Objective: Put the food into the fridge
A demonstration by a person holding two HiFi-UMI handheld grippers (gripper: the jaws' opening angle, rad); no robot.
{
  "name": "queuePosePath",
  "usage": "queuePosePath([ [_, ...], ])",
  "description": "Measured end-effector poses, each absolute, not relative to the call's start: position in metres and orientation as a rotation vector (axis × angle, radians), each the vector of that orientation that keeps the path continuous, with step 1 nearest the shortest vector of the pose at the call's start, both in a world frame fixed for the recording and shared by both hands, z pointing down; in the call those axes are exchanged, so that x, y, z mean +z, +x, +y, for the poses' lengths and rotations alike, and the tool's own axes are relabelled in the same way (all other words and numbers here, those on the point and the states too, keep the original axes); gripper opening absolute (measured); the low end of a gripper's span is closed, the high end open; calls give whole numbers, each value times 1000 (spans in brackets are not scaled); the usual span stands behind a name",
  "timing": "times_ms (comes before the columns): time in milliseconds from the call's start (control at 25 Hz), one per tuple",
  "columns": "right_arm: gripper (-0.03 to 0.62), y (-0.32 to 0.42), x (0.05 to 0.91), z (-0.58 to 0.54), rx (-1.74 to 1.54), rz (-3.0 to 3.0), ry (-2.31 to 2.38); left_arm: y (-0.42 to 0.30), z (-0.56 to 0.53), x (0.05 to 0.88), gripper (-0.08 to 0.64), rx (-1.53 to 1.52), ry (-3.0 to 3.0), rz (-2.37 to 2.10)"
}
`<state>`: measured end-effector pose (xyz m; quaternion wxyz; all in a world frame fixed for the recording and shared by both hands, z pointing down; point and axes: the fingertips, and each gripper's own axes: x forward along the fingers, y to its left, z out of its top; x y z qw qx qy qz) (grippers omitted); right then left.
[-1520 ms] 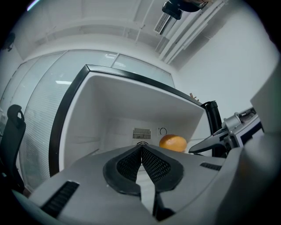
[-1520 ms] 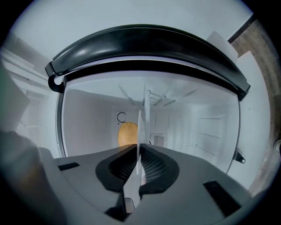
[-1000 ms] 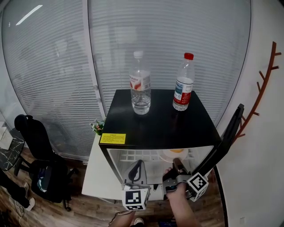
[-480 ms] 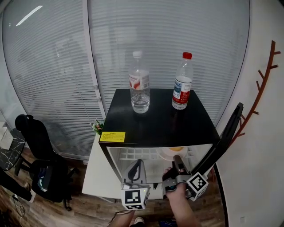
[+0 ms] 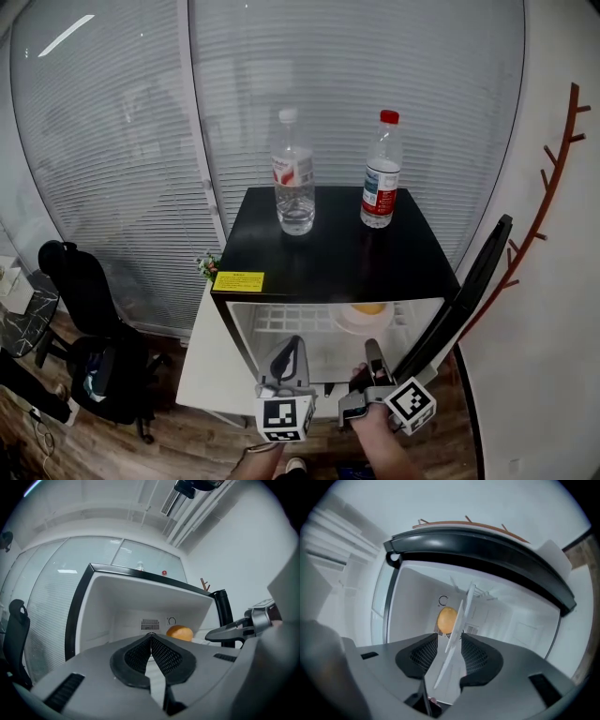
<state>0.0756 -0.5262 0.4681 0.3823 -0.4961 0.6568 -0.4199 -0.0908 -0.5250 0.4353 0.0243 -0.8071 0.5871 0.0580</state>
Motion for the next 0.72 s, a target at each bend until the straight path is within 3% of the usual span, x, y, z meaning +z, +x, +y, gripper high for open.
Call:
queuePosePath([
  [440, 141, 74, 436, -488, -401, 2152, -1585, -86, -506, 439, 28, 143, -2477, 1834],
  [720, 84, 64, 421, -476, 117, 2343, -1816, -85, -495, 435, 28, 160, -2475, 1821],
])
